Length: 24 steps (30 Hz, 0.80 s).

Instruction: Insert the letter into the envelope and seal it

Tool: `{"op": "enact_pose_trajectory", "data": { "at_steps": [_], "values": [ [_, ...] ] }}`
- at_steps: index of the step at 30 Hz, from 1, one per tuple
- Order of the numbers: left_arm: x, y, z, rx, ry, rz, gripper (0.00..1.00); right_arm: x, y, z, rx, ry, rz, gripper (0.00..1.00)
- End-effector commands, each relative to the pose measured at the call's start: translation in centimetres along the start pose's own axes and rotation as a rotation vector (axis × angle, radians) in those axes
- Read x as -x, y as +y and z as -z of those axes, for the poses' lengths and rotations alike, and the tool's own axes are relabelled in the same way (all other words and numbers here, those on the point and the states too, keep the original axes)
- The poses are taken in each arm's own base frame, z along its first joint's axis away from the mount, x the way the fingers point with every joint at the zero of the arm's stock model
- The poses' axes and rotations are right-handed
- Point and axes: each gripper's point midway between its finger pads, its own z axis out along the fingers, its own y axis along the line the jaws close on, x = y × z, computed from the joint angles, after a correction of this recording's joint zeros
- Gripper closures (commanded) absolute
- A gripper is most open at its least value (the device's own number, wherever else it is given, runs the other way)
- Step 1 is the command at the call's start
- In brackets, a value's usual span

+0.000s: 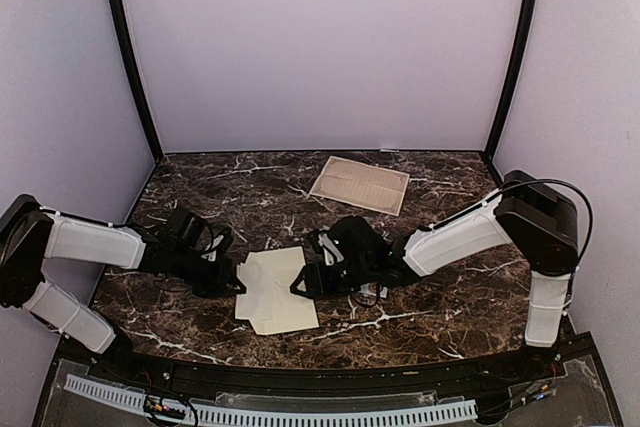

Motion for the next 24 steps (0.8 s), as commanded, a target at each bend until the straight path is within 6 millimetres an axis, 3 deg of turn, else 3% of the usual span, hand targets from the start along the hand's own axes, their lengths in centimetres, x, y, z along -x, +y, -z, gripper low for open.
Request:
{"op": "enact_pose_trajectory", "data": {
  "at_steps": [1, 24],
  "values": [
    [0.1, -0.2, -0.1, -0.029, -0.006, 0.012, 1.00, -1.1, 0.4, -1.0, 0.008, 0.037, -0.002, 0.38],
    [0.1, -0.5, -1.7, -0.061, 0.005, 0.025, 1.00, -1.3, 1.4, -1.7, 0.031, 0.048, 0.011, 0.38]
  ]
}}
